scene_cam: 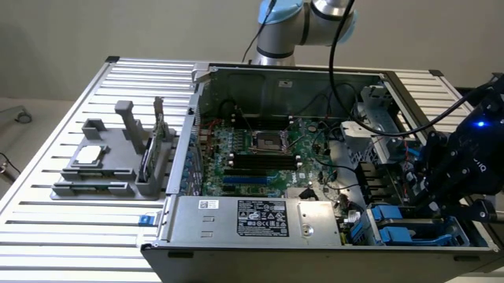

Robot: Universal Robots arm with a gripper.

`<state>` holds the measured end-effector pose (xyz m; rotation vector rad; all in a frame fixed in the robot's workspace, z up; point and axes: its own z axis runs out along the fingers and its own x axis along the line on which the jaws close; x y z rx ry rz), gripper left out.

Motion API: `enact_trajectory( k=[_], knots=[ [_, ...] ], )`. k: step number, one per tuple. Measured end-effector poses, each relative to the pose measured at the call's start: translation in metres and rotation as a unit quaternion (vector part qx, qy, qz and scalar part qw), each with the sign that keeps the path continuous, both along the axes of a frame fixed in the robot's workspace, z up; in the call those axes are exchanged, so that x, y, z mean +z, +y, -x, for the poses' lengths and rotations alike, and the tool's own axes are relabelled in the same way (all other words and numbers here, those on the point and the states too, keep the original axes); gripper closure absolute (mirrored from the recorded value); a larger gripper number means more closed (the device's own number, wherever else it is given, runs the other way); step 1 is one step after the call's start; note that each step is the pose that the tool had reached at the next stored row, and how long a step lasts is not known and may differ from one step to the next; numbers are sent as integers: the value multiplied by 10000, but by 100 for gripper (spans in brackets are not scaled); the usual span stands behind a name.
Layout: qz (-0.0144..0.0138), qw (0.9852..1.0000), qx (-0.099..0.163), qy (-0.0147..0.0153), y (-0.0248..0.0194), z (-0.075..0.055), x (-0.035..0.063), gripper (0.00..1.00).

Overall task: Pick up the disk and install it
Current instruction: 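Insert the first disk wire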

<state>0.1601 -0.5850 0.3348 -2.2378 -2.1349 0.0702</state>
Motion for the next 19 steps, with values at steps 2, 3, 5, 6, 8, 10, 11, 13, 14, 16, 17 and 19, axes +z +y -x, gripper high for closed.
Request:
enact_trajectory(
  k=[2, 3, 5, 6, 8, 10, 11, 13, 14, 16, 17, 19],
  knots=[
    [-4, 10000, 0, 4, 0, 0, -1, 83],
    [-5, 10000, 0, 7, 0, 0, -1, 83],
    [-7, 10000, 0, 16, -1, -1, -2, 83],
    [-8, 10000, 0, 23, -2, -3, -2, 83],
    [-11, 10000, 0, 40, -4, -9, -3, 83],
    [-14, 10000, 0, 60, -9, -19, -4, 83],
    [-15, 10000, 0, 69, -12, -23, -4, 83],
    [-17, 10000, 0, 89, -17, -32, -5, 83],
    [-19, 10000, 0, 98, -19, -36, -6, 83],
    [-21, 9999, 0, 115, -24, -42, -7, 83],
    [-21, 9999, 0, 123, -26, -43, -8, 83],
    [-22, 9999, 1, 145, -29, -46, -11, 83]
  ],
)
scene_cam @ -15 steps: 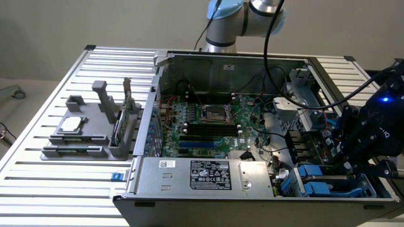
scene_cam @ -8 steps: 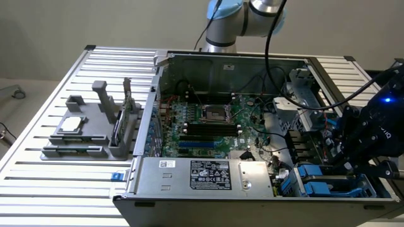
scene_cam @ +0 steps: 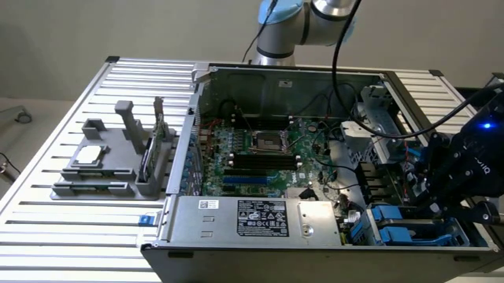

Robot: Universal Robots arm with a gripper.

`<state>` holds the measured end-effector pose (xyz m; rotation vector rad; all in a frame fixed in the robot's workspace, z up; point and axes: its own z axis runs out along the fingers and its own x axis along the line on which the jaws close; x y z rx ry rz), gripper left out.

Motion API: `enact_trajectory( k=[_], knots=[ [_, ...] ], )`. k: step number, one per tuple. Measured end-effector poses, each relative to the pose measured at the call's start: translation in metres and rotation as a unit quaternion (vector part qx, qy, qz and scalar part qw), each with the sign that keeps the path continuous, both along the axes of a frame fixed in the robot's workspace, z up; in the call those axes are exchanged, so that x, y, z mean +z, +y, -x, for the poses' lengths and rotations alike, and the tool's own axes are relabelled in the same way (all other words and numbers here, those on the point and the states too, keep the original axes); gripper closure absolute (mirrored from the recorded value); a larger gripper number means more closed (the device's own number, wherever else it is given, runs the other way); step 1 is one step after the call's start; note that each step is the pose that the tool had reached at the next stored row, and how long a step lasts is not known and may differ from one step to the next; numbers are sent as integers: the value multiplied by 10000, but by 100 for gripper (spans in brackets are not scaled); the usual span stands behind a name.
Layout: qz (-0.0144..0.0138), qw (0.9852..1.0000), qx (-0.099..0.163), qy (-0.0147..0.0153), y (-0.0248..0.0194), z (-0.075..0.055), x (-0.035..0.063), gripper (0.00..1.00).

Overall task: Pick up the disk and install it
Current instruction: 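Insert the first disk wire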

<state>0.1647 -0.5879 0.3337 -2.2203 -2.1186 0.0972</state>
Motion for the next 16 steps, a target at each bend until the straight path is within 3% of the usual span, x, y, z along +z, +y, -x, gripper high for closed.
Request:
enact_trajectory(
  k=[8, 16],
  knots=[
    [-4, 10000, -1, 79, -3, -58, -6, 83],
    [-4, 9999, -1, 119, -12, -65, -42, 83]
  ],
)
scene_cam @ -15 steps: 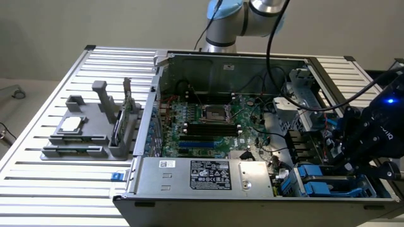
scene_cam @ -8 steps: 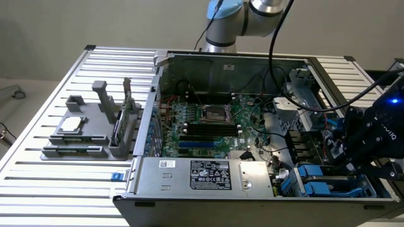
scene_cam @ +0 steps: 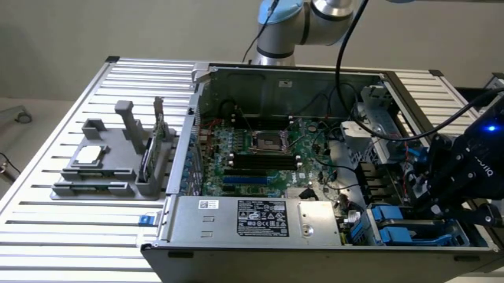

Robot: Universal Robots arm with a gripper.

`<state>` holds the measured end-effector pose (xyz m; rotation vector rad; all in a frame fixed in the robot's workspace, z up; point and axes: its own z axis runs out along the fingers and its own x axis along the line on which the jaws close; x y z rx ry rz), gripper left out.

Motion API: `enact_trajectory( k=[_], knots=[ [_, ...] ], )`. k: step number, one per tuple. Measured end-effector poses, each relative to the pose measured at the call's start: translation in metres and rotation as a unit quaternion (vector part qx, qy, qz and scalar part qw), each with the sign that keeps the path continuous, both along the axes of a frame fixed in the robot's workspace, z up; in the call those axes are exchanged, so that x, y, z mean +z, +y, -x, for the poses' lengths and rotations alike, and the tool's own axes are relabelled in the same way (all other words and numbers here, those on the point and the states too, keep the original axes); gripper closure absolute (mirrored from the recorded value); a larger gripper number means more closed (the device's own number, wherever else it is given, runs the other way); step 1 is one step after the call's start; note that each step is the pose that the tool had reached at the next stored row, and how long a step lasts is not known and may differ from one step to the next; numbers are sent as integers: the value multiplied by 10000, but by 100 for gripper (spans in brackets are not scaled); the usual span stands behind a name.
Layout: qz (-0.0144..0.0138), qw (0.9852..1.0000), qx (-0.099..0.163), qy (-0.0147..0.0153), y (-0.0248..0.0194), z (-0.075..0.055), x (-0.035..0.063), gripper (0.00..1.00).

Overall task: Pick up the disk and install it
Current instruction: 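Insert the first disk wire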

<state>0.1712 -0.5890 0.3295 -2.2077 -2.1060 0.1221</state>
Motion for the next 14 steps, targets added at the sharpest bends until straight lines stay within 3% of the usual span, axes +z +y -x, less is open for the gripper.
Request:
enact_trajectory(
  k=[8, 11, 13, 14],
  knots=[
    [-8, 10000, 1, 20, -4, -1, -2, 83],
    [-2, 10000, 0, 29, -7, 0, 49, 82],
    [-4, 10000, 0, 38, -8, 0, 93, 76],
    [-4, 10000, 0, 43, -9, 0, 117, 64]
  ],
)
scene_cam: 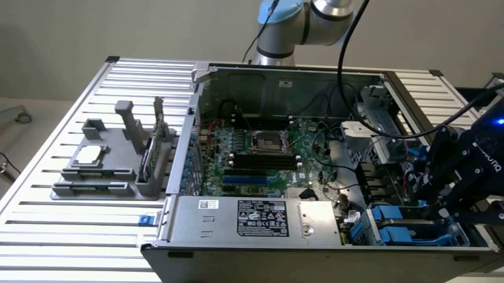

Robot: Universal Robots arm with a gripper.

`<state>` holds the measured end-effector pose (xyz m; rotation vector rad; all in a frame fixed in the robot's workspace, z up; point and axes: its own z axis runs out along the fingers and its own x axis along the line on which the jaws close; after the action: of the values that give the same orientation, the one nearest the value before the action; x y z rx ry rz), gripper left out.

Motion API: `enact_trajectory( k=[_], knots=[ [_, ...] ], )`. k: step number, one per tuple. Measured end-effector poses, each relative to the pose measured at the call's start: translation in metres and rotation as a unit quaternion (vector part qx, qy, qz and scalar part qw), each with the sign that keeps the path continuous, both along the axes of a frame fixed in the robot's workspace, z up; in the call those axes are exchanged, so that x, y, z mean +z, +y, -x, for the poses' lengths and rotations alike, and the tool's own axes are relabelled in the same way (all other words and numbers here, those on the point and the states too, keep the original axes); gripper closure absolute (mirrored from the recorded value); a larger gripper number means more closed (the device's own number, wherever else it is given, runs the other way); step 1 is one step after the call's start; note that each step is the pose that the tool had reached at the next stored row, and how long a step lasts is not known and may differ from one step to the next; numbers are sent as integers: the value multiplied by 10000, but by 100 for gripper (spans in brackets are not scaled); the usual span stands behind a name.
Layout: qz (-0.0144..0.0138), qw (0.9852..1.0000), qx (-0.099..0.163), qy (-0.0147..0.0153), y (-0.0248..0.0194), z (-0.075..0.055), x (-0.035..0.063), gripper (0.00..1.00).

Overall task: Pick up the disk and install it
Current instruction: 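Insert the first disk wire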

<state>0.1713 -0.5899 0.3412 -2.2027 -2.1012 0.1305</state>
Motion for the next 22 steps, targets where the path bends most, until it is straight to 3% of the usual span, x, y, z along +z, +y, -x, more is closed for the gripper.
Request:
enact_trajectory(
  k=[6, 22],
  knots=[
    [0, 10000, 0, 40, -4, 0, 140, 58],
    [-1, 10000, 0, 44, -20, 68, 466, 58]
  ],
)
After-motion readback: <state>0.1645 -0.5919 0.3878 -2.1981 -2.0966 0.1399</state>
